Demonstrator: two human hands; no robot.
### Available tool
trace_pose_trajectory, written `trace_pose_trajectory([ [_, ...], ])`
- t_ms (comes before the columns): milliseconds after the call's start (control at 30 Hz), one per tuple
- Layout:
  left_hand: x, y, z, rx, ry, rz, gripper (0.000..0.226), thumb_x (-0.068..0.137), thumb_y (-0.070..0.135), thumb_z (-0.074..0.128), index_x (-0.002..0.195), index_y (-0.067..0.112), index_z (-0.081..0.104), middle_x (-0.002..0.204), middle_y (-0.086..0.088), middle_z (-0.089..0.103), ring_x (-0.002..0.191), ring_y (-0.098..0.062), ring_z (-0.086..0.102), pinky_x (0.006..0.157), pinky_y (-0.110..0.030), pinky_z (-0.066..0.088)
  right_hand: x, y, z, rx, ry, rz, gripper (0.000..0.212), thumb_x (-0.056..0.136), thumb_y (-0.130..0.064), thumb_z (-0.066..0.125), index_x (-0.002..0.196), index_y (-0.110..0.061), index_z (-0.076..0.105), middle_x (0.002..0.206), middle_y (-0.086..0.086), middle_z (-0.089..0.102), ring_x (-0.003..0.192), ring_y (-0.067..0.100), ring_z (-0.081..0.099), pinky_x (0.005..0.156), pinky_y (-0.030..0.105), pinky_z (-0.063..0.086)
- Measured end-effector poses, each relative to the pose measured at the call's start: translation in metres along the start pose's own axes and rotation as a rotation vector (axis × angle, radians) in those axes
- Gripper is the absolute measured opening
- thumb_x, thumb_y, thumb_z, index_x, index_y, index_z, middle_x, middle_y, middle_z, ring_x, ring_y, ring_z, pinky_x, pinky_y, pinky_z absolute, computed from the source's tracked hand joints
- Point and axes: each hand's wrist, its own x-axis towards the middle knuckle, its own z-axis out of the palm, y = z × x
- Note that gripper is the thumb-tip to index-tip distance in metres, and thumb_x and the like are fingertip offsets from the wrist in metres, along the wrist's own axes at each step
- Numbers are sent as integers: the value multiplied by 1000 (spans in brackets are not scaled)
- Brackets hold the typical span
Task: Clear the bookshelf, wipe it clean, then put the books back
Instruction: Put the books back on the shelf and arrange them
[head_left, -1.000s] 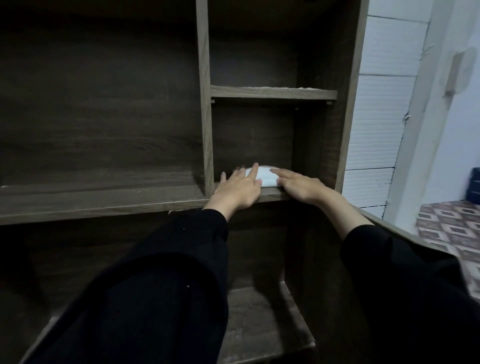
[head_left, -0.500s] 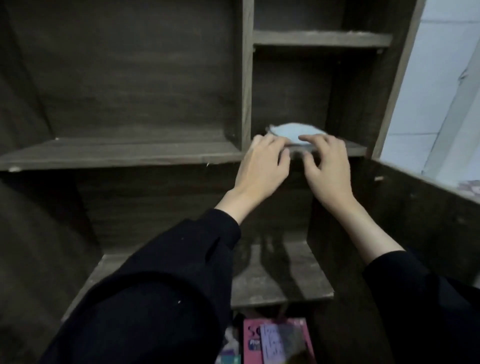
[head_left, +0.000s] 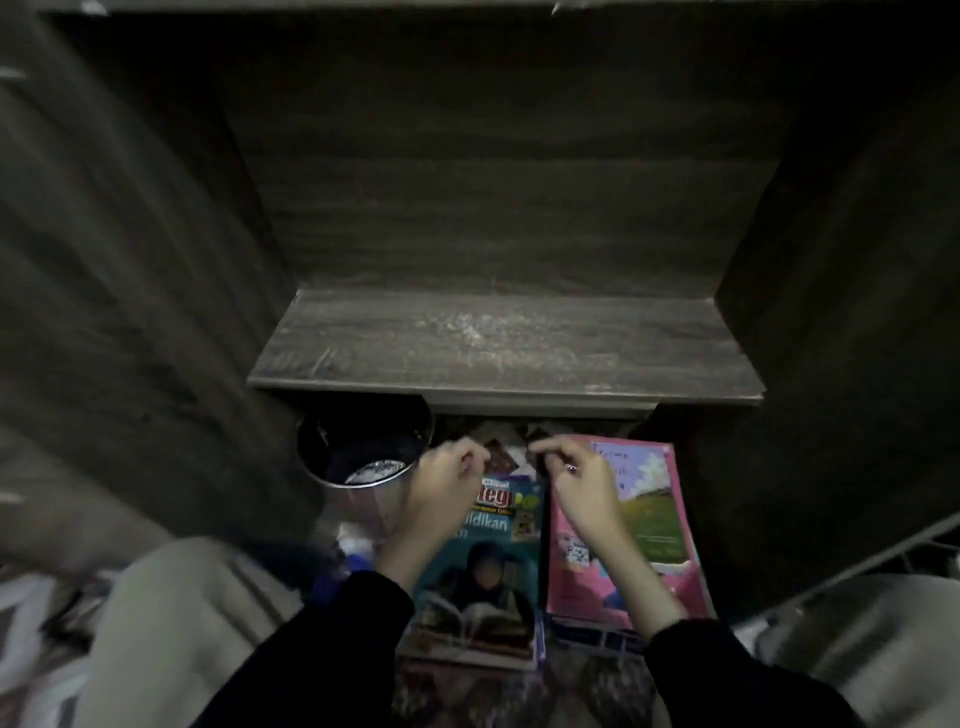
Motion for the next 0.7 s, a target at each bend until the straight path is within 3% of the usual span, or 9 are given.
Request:
trace_pose_trajectory([
  [67,-10,-30,17,3,-63,-120,22,97,15,51,104,6,69,100,-18,70,97,-31,64,76,-30,37,-14,21,24,127,-61,191,28,90,3,54,82,-19,69,89,3,69,86,21,61,73,15,45],
  [167,-20,-69,41,-85,-185,-300,21,96,15,53,107,6,69,112,-13,67,107,-24,61,77,-24,36,-27,57,53,167,-167,391,25,93,2,51,89,-14,71,91,8,67,88,22,59,72,24,45],
  [233,-26,-92,53,-141,-232,-396,20,95,11,54,101,3,71,112,-15,68,109,-25,61,85,-26,42,-35,75,67,102,-260,501,22,94,-1,50,99,-8,70,96,9,66,82,19,59,67,20,44],
  [300,-32,-111,62,-141,-273,-471,21,95,10,52,98,0,70,108,-18,68,105,-30,62,84,-30,45,-42,90,77,94,-315,572,23,93,0,49,95,-13,68,93,6,64,75,16,57,57,17,42],
  [400,-39,-137,70,-126,-286,-532,21,96,9,49,101,3,68,111,-19,67,98,-27,62,79,-30,45,-49,109,90,72,-314,600,28,91,1,50,82,-23,62,97,4,63,96,22,59,72,25,42],
  [467,-39,-150,75,-89,-276,-573,22,97,11,49,106,7,68,115,-15,66,103,-26,61,81,-29,43,-50,117,97,12,-308,585,22,92,-2,51,83,-19,62,96,7,64,98,27,61,78,34,45],
  [533,-34,-158,82,-13,-260,-592,26,98,14,47,115,7,66,117,-15,65,109,-29,60,82,-30,42,-50,125,105,-127,-350,516,19,92,-3,52,106,-10,63,106,12,64,103,31,59,80,36,45],
  [633,-25,-166,94,17,-227,-531,26,95,9,49,117,2,62,119,-20,63,110,-32,59,88,-34,44,-51,137,117,-293,-439,440,57,85,-6,59,139,-11,42,133,16,48,117,35,49,90,37,44],
  [700,-21,-173,100,65,-211,-455,37,90,7,53,127,5,57,130,-18,56,120,-31,51,98,-35,41,-51,140,124,-374,-509,458,76,86,-17,61,150,-24,21,151,18,22,134,39,31,104,41,35],
])
